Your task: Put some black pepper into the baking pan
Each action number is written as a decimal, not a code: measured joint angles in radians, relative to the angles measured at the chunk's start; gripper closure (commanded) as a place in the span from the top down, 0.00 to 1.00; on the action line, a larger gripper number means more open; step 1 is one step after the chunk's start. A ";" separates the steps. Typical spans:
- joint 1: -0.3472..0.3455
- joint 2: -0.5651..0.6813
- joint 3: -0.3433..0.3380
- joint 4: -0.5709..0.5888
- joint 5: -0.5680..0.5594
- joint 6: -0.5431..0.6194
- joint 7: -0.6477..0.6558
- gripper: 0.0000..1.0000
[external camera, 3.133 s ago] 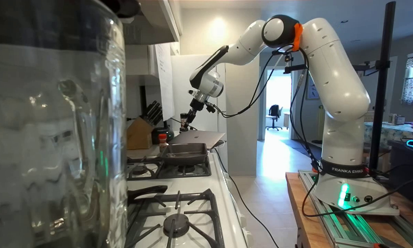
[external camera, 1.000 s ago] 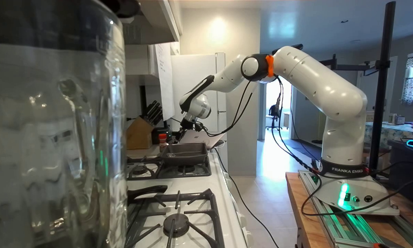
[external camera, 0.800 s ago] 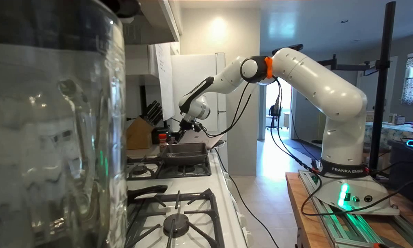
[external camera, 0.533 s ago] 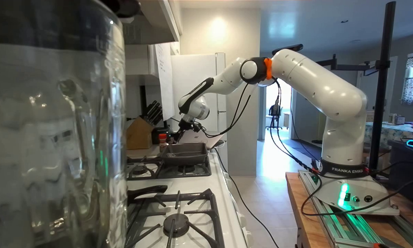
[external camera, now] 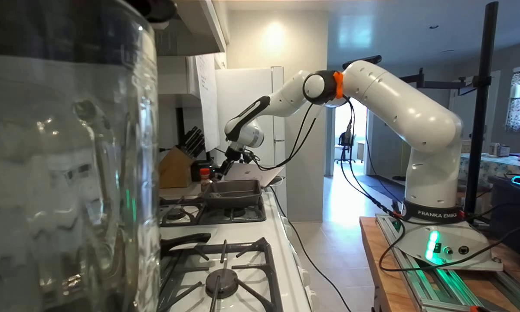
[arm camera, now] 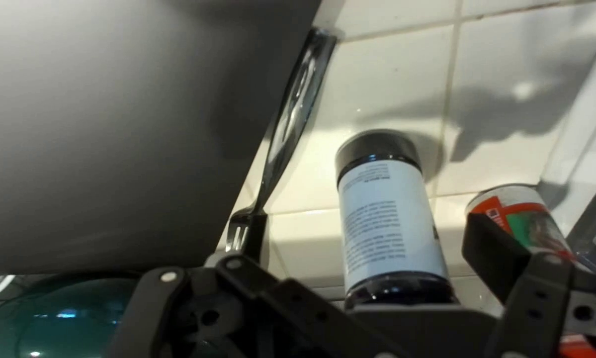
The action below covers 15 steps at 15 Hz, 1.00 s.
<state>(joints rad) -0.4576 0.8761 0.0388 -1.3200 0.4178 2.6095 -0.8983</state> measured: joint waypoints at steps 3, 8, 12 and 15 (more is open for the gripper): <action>0.001 -0.058 -0.020 -0.066 0.000 -0.017 0.001 1.00; -0.009 -0.248 -0.024 -0.260 -0.003 -0.083 0.037 1.00; 0.091 -0.442 -0.144 -0.438 -0.120 -0.085 0.304 1.00; 0.152 -0.591 -0.192 -0.569 -0.247 -0.123 0.472 1.00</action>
<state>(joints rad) -0.3053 0.2847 -0.1536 -1.8886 0.1706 2.4867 -0.4267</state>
